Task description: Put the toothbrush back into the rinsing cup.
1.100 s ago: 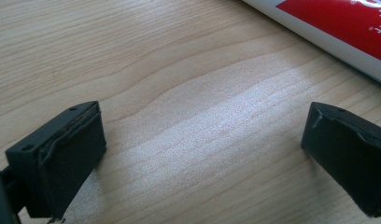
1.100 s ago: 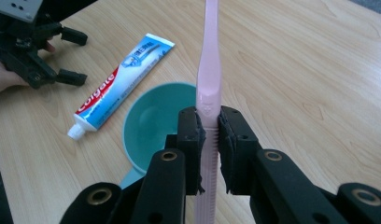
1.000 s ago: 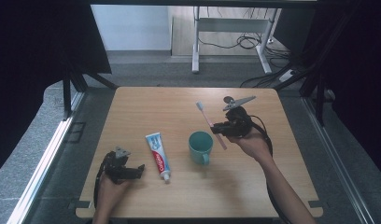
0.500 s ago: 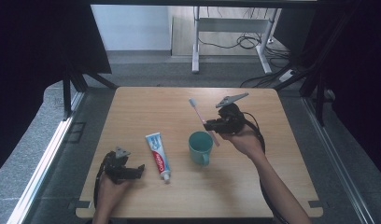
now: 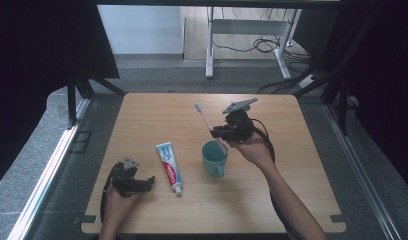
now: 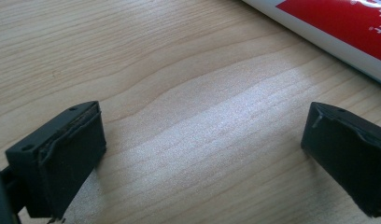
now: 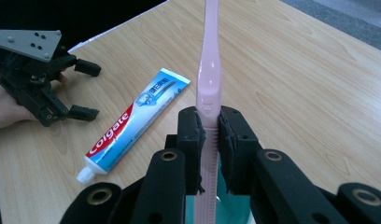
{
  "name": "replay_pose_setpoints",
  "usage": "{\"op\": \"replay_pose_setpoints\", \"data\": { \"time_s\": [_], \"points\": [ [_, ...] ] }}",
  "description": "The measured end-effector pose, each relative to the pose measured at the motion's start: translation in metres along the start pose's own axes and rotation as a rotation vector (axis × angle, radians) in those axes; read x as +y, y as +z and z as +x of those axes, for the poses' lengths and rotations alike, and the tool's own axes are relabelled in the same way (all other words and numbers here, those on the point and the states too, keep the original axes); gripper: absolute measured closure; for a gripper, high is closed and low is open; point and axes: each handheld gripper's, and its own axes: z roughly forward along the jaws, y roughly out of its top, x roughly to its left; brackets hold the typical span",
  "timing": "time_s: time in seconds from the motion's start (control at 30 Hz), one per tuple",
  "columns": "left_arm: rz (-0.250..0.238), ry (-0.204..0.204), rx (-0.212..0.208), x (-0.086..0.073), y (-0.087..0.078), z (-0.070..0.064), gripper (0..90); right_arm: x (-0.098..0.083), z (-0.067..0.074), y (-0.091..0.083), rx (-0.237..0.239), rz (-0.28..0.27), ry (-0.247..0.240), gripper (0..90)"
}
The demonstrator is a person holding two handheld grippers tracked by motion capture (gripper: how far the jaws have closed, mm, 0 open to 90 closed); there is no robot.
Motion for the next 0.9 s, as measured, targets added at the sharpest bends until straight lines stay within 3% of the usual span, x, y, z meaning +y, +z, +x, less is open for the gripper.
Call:
{"op": "replay_pose_setpoints", "data": {
  "time_s": [0.9],
  "points": [
    [0.003,0.005,-0.001,0.0,0.0,0.0,0.0,-0.029,-0.001,0.032,0.011,-0.023,-0.016,78.5]
  ]
}}
